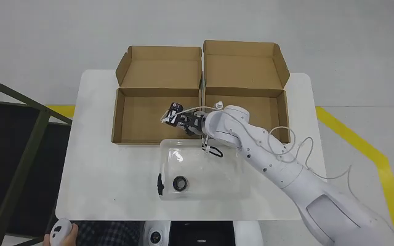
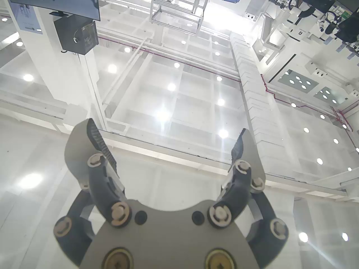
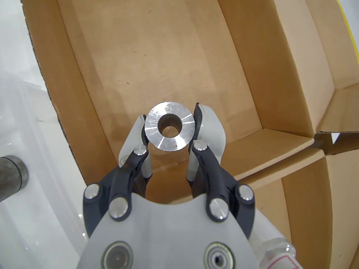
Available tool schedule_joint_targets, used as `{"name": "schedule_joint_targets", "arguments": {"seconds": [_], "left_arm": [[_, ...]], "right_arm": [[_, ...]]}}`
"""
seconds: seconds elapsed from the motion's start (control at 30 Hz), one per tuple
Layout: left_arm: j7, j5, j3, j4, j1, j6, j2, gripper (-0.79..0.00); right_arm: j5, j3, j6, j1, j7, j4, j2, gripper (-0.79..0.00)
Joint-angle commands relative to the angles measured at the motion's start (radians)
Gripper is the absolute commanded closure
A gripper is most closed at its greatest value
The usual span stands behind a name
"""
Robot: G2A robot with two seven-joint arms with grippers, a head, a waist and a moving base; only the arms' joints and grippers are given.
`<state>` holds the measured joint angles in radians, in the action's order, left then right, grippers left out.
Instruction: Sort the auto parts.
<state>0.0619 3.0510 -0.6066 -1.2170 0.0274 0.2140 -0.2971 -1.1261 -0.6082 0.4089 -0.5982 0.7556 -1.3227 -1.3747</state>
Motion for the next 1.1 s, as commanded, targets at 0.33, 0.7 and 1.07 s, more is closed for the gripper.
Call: {"name": "schedule_joint_targets", "arguments": {"seconds": [0.33,0.7,1.07], "left_arm": [[0.000,0.000,0.000,0.000,0.000,0.000,0.000,-0.785],[0.000,0.000,0.000,0.000,0.000,0.000,0.000,-0.785],[0.000,0.000,0.000,0.000,0.000,0.000,0.000,-0.785]], "right_arm": [[-0.004,0.000,0.021,0.011,0.027,0.026,-0.020,-0.280],[-0.018,-0.052,0.039,-0.017,0.028,-0.054,-0.012,-0.317],[-0.025,-0.189,0.126,-0.145,0.035,-0.335,0.040,-0.317]]}}
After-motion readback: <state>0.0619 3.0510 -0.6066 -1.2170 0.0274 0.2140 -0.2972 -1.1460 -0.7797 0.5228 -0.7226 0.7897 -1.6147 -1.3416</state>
